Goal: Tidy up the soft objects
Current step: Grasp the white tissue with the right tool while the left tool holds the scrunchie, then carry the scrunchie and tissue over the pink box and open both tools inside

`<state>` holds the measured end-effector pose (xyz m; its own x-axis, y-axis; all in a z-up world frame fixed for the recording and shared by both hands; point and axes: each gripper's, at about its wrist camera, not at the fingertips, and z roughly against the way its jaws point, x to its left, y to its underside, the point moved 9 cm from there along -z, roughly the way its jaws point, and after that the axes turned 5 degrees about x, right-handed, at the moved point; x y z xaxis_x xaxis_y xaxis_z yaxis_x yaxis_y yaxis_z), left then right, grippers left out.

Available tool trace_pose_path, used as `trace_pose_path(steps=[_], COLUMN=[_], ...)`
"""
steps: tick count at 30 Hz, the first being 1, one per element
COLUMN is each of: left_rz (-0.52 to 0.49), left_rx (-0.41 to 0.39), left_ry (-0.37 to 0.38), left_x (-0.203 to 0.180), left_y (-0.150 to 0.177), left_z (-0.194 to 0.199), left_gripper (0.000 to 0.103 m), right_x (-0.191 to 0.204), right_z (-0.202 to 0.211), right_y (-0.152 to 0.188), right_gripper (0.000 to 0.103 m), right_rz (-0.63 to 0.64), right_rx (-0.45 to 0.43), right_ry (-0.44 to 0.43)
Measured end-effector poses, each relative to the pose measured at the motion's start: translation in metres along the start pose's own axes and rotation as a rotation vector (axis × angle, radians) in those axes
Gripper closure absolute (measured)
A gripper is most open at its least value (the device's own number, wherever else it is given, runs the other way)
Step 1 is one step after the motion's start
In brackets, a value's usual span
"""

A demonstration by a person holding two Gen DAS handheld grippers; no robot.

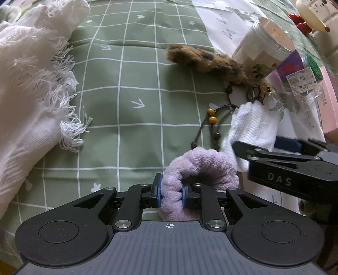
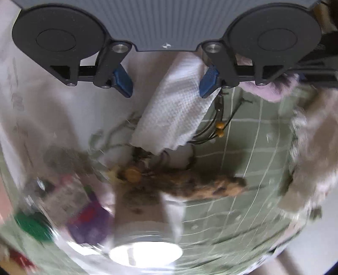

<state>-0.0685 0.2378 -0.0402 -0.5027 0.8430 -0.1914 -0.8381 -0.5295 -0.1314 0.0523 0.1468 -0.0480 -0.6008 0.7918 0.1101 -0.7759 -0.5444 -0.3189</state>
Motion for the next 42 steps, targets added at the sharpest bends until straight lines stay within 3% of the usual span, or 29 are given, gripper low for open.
trace_pose_path(steps=[3, 8, 9, 11, 14, 18, 24, 33, 35, 38, 42], left_rz=[0.002, -0.003, -0.006, -0.015, -0.032, -0.087, -0.231, -0.516, -0.571, -0.622, -0.587], left_rx=[-0.001, 0.002, 0.003, 0.005, 0.014, 0.022, 0.041, 0.073, 0.04, -0.077, -0.166], left_ry=[0.0, -0.002, -0.002, 0.003, 0.02, 0.053, 0.134, 0.366, 0.395, 0.411, 0.518], left_x=[0.001, 0.001, 0.0, -0.004, -0.017, -0.049, -0.132, -0.33, -0.368, -0.421, -0.471], left_y=[0.001, 0.004, 0.004, 0.006, 0.009, 0.01, -0.002, -0.012, -0.023, -0.058, -0.107], left_z=[0.0, 0.0, 0.001, 0.001, 0.001, 0.005, 0.012, 0.017, 0.021, 0.028, 0.016], left_gripper=[0.084, 0.084, 0.084, 0.084, 0.084, 0.084, 0.084, 0.084, 0.084, 0.084, 0.08], right_x=[0.011, 0.003, 0.003, 0.005, 0.001, -0.017, -0.085, -0.24, -0.272, -0.307, -0.336], right_z=[0.002, -0.004, -0.005, 0.001, 0.017, 0.038, 0.084, 0.17, 0.189, 0.21, 0.215], right_y=[-0.008, -0.011, -0.009, -0.006, -0.001, 0.007, 0.018, 0.071, 0.077, 0.076, 0.065], right_gripper=[0.032, 0.036, 0.039, 0.073, 0.088, 0.094, 0.095, 0.095, 0.095, 0.095, 0.095], right_rz=[0.035, -0.039, -0.024, 0.021, 0.09, 0.116, 0.021, -0.169, -0.216, -0.259, -0.287], right_rx=[-0.032, -0.025, -0.03, -0.054, -0.081, -0.09, -0.129, -0.198, -0.236, -0.307, -0.381], right_ry=[-0.012, -0.032, -0.018, -0.027, -0.005, 0.001, 0.071, 0.333, 0.378, 0.425, 0.433])
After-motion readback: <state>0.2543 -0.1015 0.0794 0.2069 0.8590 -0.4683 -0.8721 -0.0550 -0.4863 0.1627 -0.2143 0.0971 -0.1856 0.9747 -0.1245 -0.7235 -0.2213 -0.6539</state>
